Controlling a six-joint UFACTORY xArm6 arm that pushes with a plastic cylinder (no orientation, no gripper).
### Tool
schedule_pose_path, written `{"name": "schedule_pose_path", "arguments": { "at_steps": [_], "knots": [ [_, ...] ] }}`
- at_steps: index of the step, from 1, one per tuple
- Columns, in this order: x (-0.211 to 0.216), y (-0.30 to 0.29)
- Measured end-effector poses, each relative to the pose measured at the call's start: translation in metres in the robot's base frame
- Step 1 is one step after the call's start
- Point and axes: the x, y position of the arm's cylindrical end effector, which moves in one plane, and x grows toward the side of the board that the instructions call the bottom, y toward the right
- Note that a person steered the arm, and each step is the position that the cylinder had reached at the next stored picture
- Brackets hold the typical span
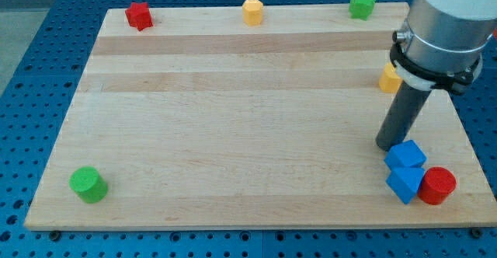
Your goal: Point your arm to the left of the red star
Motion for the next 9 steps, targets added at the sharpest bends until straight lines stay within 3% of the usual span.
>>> {"name": "schedule_pose_path", "arguments": {
  "at_steps": [2, 3, 5, 7, 8, 9],
  "knots": [
    [0.001, -0.003],
    [-0.016, -0.044],
    [-0.028, -0.232],
    [-0.157, -0.350],
    [-0.184, -0.419],
    [-0.240, -0.484]
  ]
}}
